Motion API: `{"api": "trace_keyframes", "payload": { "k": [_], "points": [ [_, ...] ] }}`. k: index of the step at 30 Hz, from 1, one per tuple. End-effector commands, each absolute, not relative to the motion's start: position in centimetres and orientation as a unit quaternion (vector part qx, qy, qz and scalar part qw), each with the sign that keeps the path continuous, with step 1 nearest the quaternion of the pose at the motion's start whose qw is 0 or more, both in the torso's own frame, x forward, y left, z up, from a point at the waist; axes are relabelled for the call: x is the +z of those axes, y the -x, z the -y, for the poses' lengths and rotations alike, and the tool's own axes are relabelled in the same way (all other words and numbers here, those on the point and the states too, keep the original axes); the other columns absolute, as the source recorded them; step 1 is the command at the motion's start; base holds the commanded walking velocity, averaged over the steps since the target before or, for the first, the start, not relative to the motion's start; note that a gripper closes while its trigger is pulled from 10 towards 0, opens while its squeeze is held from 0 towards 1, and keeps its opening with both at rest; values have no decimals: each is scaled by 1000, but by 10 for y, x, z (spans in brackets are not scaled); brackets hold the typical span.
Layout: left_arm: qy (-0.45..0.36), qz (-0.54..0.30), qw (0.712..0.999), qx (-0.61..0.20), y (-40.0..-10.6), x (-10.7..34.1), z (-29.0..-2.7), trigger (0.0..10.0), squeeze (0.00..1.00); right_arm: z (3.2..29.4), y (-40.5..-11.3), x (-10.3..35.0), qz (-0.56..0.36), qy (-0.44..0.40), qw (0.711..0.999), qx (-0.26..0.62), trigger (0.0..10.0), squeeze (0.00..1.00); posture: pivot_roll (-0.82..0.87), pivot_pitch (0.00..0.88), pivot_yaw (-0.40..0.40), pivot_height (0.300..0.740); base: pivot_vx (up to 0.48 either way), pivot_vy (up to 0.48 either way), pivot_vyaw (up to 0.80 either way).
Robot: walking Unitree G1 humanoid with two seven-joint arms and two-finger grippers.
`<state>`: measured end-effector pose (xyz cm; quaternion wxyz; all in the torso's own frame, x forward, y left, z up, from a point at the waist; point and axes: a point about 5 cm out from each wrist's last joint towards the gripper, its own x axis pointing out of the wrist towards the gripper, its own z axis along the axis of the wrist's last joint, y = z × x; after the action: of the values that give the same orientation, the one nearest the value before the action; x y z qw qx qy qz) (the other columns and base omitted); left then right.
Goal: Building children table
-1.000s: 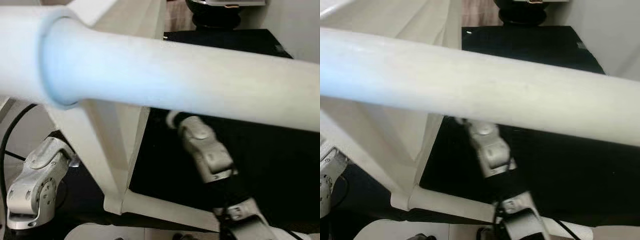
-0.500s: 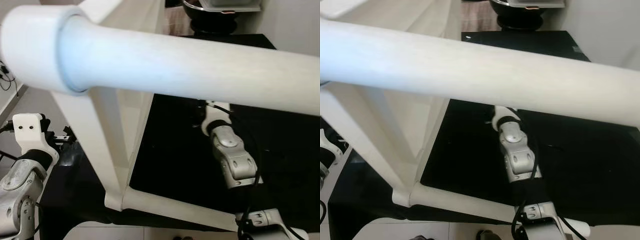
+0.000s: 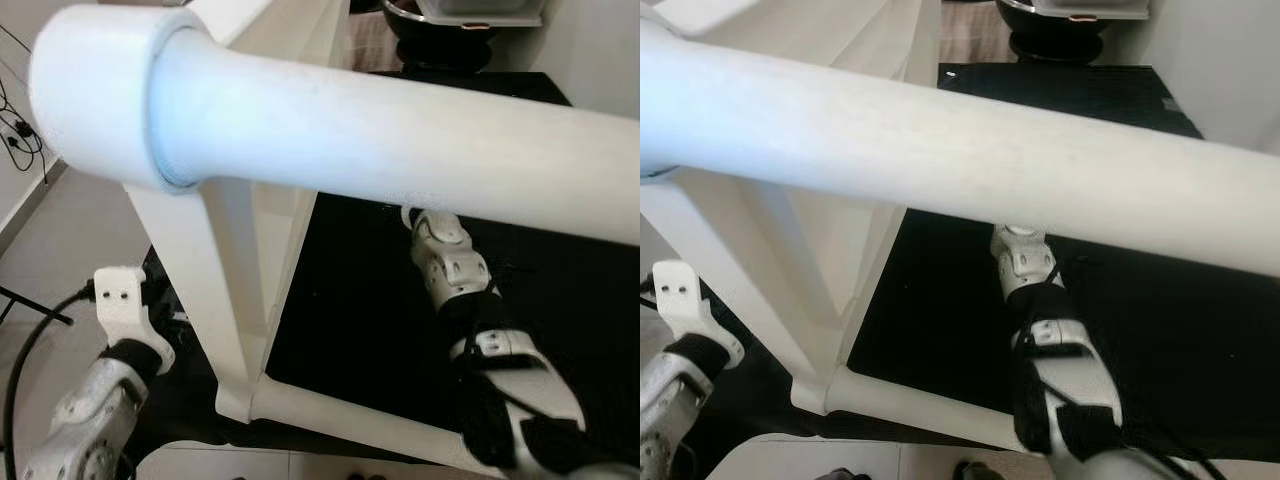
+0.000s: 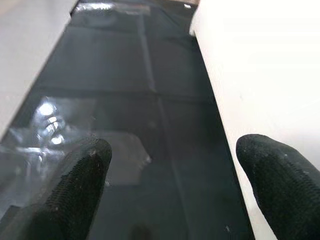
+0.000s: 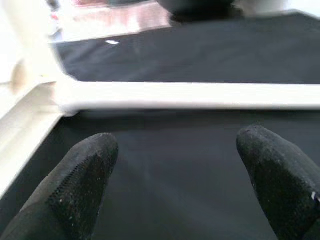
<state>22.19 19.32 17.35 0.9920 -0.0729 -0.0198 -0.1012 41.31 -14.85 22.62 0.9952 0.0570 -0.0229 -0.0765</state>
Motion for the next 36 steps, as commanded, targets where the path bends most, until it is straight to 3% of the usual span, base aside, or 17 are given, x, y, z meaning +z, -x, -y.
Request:
{"api": "trace_keyframes", "payload": {
  "k": [1,2,3,5,8,9,10,13,16,21,23,26,27,28,36],
  "points": [
    [70,19,993,-91,-214,176,-196,10000,0,138,-417,233,28,-90,994,-51,10000,0,176,229,-90,740,0,0,0],
    [70,19,993,-91,-214,176,-196,10000,0,138,-417,233,28,-90,994,-51,10000,0,176,229,-90,740,0,0,0],
    [66,22,994,-82,-210,179,-199,10000,0,116,-419,240,29,-132,991,8,10000,0,182,246,-94,740,0,0,0],
    [64,23,995,-76,-207,181,-201,10000,0,101,-419,246,32,-159,985,50,10000,0,183,250,-94,740,0,0,0],
    [56,29,995,-71,-202,188,-203,10000,0,23,-406,278,25,-337,906,254,10000,0,179,279,-95,740,0,0,0],
    [56,29,995,-71,-202,188,-203,10000,0,23,-406,278,25,-337,906,254,10000,0,179,279,-95,740,0,0,0],
    [54,31,995,-72,-202,189,-203,10000,0,6,-400,287,28,-359,885,297,10000,0,179,279,-95,740,0,0,0],
    [52,37,995,-75,-204,193,-200,10000,0,-16,-390,305,41,-369,863,342,10000,0,170,283,-94,740,0,0,0],
    [51,46,994,-79,-206,198,-197,10000,0,-28,-385,316,51,-368,857,358,10000,0,167,281,-91,740,0,0,0],
    [50,53,994,-84,-210,203,-196,10000,0,-23,-390,315,63,-339,877,335,10000,0,164,273,-84,740,0,0,0],
    [49,58,993,-86,-211,207,-196,10000,0,1,-401,304,65,-316,901,289,10000,0,156,267,-80,740,0,0,0],
    [49,59,993,-86,-212,208,-196,10000,0,12,-405,300,63,-318,906,273,10000,0,155,265,-80,740,0,0,0],
    [48,64,993,-89,-214,211,-196,10000,0,44,-414,288,59,-299,927,217,10000,0,147,255,-75,740,0,0,0],
    [48,67,993,-90,-216,212,-196,10000,0,55,-417,283,57,-290,935,198,10000,0,146,252,-74,740,0,0,0],
    [47,77,991,-97,-222,218,-196,10000,0,108,-420,255,42,-211,969,119,10000,0,129,238,-64,740,0,0,0]
  ]
}}
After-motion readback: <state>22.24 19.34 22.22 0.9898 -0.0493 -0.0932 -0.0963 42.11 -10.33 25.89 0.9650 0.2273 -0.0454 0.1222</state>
